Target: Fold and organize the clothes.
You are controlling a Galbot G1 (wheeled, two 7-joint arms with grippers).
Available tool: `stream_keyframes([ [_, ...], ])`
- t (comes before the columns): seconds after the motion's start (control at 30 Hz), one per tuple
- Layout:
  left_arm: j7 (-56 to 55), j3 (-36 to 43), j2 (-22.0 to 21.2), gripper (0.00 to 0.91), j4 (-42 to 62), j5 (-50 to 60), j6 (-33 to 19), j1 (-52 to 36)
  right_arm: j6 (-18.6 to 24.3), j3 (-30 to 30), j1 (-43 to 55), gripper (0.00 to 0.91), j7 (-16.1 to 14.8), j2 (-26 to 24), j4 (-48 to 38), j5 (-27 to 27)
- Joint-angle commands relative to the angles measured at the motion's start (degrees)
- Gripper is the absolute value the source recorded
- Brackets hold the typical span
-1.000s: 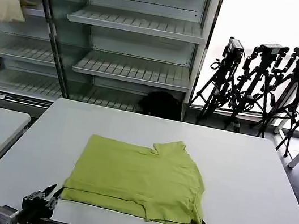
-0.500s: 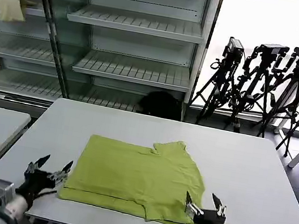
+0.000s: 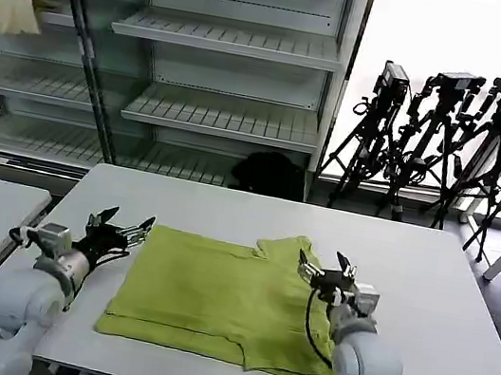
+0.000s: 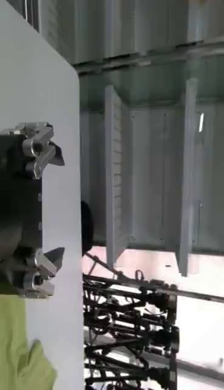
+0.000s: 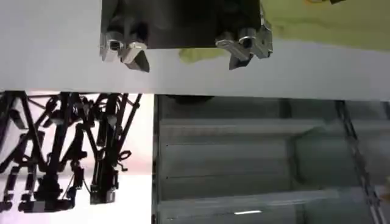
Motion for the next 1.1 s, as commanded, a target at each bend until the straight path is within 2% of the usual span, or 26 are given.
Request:
stream_keyframes([
  [0.03,2.61,6.64,-0.14,0.907,15.75,4.84,0.20,-9.22,-0.02,-1.15,9.27,0.907,0.31,0.74,-13.65,0.58],
  [0.7,4.11,7.69,-0.86,0.907,16.54,6.76,0.24,-8.97,0.05,-1.66,9.02,0.897,-0.61,1.71,-16.74,-2.43],
  [0.77,4.00,7.79,-1.02,0.907,16.53,6.88,0.25,-9.12,0.05,-1.67,8.87,0.786,-0.62,1.62,-16.67,-2.62],
  [0.83,4.01,7.97,-1.05,0.907,16.65,7.19,0.24,-9.25,0.06,-1.67,8.67,0.705,-0.96,1.61,-16.71,-3.11],
  [0.87,4.00,8.03,-1.06,0.907,16.63,7.21,0.24,-9.26,0.08,-1.69,8.58,0.695,-1.07,1.64,-16.71,-3.36],
  [0.93,4.08,8.17,-1.08,0.846,16.50,7.35,0.24,-9.18,0.12,-1.85,8.26,0.615,-1.76,1.50,-16.70,-3.98],
  [0.97,4.08,8.20,-1.10,0.836,16.34,7.39,0.24,-9.08,0.12,-1.98,8.09,0.484,-1.86,1.38,-16.73,-4.09],
  [1.0,4.12,8.19,-1.17,0.826,16.26,7.45,0.25,-9.01,0.12,-2.05,7.94,0.292,-2.11,1.33,-16.74,-4.42],
  [1.03,4.17,8.20,-1.21,0.766,16.06,7.53,0.24,-8.89,0.10,-2.15,7.82,0.091,-2.22,1.28,-16.69,-4.51],
  [1.07,4.17,8.20,-1.31,0.746,15.94,7.59,0.25,-8.79,0.10,-2.24,7.71,0.010,-2.22,1.25,-16.63,-4.49],
  [1.1,4.36,8.17,-1.32,0.675,15.83,7.66,0.24,-8.73,0.10,-2.33,7.65,0.000,-2.23,1.24,-16.59,-4.55],
])
